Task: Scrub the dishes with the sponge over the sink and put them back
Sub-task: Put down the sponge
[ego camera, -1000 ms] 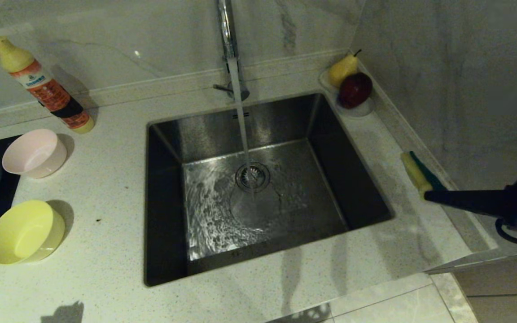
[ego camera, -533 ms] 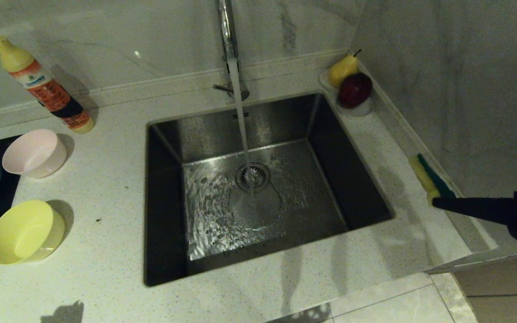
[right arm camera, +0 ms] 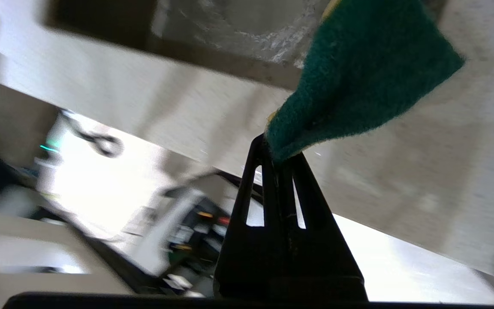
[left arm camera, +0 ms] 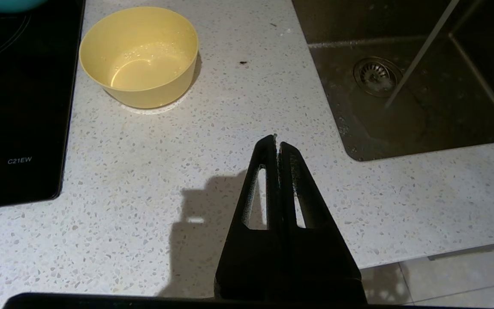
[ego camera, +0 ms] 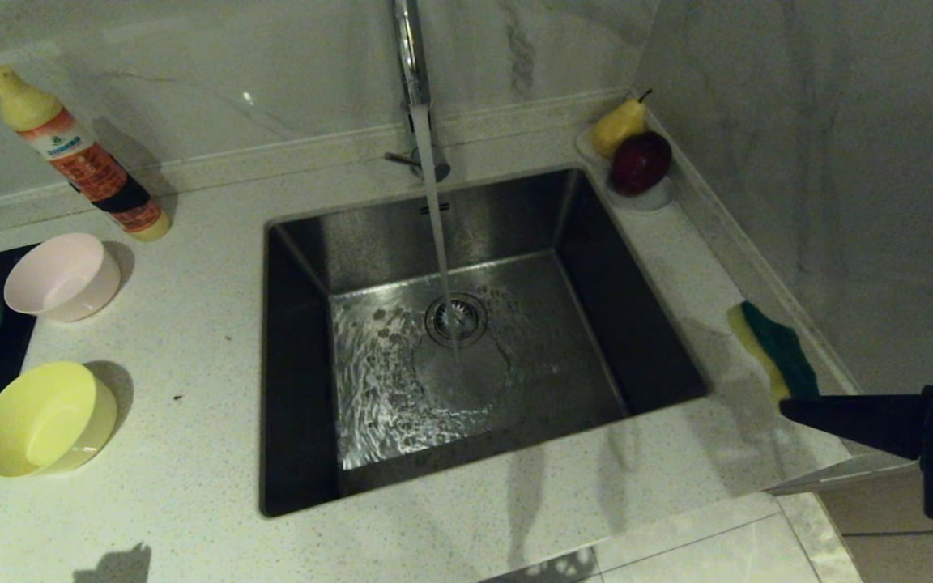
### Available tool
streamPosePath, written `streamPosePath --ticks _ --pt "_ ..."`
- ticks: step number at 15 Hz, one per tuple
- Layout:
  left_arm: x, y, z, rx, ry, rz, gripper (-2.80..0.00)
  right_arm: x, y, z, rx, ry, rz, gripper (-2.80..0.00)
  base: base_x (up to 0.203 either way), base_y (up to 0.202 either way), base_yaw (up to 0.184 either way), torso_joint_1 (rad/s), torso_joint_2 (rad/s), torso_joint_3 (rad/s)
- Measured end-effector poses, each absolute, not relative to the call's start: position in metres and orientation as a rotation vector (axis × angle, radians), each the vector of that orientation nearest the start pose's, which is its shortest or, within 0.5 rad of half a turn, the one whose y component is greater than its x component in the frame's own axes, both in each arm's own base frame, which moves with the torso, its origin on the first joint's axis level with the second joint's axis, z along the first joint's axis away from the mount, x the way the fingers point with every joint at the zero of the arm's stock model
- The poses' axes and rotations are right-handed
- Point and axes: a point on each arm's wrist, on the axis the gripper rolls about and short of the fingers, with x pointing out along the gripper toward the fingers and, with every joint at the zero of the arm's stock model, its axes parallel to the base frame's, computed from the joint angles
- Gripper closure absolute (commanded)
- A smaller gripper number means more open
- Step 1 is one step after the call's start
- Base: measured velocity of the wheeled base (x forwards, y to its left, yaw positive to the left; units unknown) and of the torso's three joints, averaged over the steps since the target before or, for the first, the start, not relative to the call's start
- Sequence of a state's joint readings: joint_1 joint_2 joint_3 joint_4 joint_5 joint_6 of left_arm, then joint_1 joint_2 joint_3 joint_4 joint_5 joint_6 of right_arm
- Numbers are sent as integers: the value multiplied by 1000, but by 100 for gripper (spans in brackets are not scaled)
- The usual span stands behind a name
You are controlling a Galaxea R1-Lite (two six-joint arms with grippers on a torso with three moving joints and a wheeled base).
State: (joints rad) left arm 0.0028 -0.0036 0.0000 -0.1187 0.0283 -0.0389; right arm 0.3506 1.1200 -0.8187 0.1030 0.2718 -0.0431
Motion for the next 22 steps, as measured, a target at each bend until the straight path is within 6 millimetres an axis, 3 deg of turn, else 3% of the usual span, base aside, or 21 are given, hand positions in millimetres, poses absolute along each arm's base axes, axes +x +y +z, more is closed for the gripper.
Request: streamPosePath --ticks 4,7,15,19,22 --pt "-24 1 88 -41 -123 29 0 126 72 236 -252 389 529 0 0 0 0 0 0 0" --pt "-24 1 88 -41 -123 29 0 122 71 231 -367 376 431 0 0 0 0 0 0 0" --pt "-24 1 88 -41 -122 29 0 110 62 205 -467 434 295 0 0 0 0 0 0 0" --pt "-24 1 88 -41 -121 29 0 114 67 199 -476 421 280 0 0 0 0 0 0 0" --pt "-24 1 88 -41 -121 29 0 129 74 180 -469 414 264 0 0 0 0 0 0 0"
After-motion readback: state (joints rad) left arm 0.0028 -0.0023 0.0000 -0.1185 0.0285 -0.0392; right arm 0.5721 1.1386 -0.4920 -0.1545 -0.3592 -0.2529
